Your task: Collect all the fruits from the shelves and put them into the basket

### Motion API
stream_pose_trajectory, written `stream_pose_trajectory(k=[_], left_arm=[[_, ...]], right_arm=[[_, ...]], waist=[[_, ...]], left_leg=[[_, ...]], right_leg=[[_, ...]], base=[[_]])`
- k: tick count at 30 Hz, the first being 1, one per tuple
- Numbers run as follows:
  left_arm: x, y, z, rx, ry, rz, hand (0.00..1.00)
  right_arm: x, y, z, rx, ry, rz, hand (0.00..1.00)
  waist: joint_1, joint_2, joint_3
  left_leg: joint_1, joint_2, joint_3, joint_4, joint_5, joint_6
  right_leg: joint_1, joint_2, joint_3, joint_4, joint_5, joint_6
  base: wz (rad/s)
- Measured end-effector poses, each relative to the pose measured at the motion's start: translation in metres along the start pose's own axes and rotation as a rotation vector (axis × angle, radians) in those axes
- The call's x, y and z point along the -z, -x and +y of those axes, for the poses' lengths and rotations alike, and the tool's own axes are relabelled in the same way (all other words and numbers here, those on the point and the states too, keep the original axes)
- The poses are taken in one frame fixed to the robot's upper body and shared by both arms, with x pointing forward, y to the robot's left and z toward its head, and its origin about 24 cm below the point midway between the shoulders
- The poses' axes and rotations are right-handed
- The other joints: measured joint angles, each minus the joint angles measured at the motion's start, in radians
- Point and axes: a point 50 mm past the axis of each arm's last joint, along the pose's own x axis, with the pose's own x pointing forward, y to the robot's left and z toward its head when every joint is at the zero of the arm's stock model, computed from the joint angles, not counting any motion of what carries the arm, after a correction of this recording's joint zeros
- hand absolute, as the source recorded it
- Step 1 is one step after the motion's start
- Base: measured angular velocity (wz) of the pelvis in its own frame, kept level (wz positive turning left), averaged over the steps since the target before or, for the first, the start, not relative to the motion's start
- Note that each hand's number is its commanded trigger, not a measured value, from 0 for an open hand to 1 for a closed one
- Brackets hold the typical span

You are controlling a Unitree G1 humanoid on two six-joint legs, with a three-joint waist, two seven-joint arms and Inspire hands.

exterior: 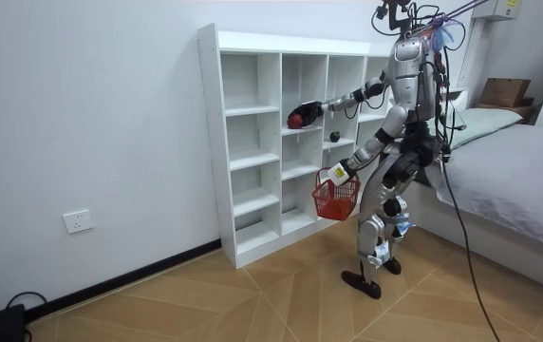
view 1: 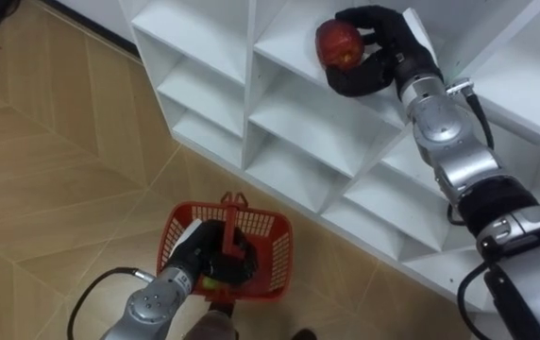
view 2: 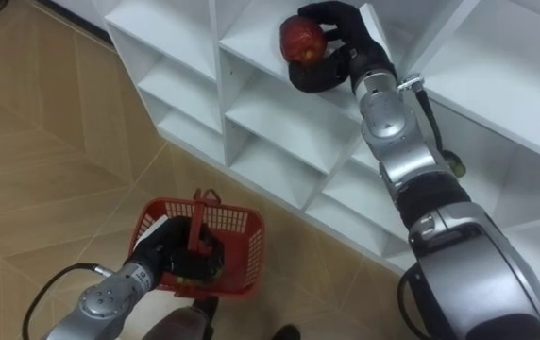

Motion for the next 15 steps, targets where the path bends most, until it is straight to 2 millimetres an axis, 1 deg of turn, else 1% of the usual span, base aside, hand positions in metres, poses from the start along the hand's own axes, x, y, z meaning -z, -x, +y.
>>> stream_pose_trajectory(k=[9, 15], left_arm=[[0.0017, 0.0006, -0.0027, 0.009, -0.007, 0.006, 1.0], [-0.0015, 0.0, -0.0025, 0.0, -0.006, -0.008, 1.0]], right_arm=[[-0.0001, 0.0, 0.003, 0.003, -0.034, 0.004, 1.0], [0.0017, 0.0009, 0.0008, 0.023, -0.081, 0.011, 1.0]], waist=[[0.005, 0.001, -0.0001], [0.002, 0.007, -0.0019]], left_leg=[[0.0, 0.0, -0.002, -0.001, 0.0, 0.0], [-0.011, -0.002, -0.009, 0.007, 0.0, 0.0]], right_leg=[[0.002, 0.001, -0.001, -0.002, 0.001, 0.0], [-0.005, 0.0, -0.002, 0.008, 0.001, 0.001]], base=[[0.0], [0.02]])
